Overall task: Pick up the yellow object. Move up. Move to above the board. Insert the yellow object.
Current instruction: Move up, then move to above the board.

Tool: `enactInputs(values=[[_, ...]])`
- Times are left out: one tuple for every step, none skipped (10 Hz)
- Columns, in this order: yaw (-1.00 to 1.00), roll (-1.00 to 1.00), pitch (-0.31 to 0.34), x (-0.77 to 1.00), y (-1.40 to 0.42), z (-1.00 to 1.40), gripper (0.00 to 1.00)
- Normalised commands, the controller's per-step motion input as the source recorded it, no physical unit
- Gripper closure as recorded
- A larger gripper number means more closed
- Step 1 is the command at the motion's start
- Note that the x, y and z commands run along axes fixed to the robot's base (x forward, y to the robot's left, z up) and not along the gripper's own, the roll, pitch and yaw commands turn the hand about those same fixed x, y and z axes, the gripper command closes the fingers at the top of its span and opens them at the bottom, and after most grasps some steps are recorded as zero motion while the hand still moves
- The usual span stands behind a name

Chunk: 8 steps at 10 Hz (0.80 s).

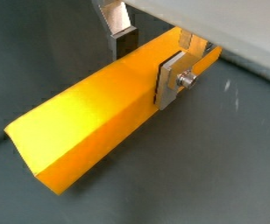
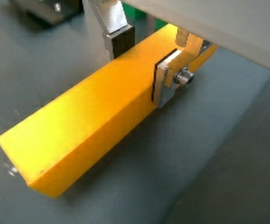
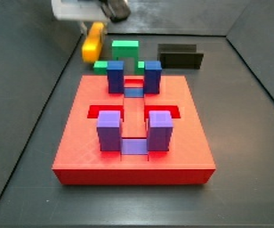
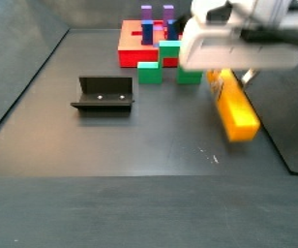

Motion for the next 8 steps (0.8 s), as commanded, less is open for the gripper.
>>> enactInputs(values=[[0.01,0.04,0.041,-0.02,-0.01,0.31,1.0],[0.0,0.0,0.0,0.0,0.0,1.4,1.0],[0.0,0.0,0.028,-0.02,0.0,1.4,1.0],[0.0,0.01,0.052,-0.05,0.0,1.4,1.0],[0.0,0.04,0.031,-0.04,0.0,1.4,1.0],[0.0,0.03,0.034,0.0,0.0,1.4,1.0],[0.0,0.0,0.066,0.02,0.01,1.4,1.0],[0.0,0.0,0.081,0.0,0.0,1.4,1.0]])
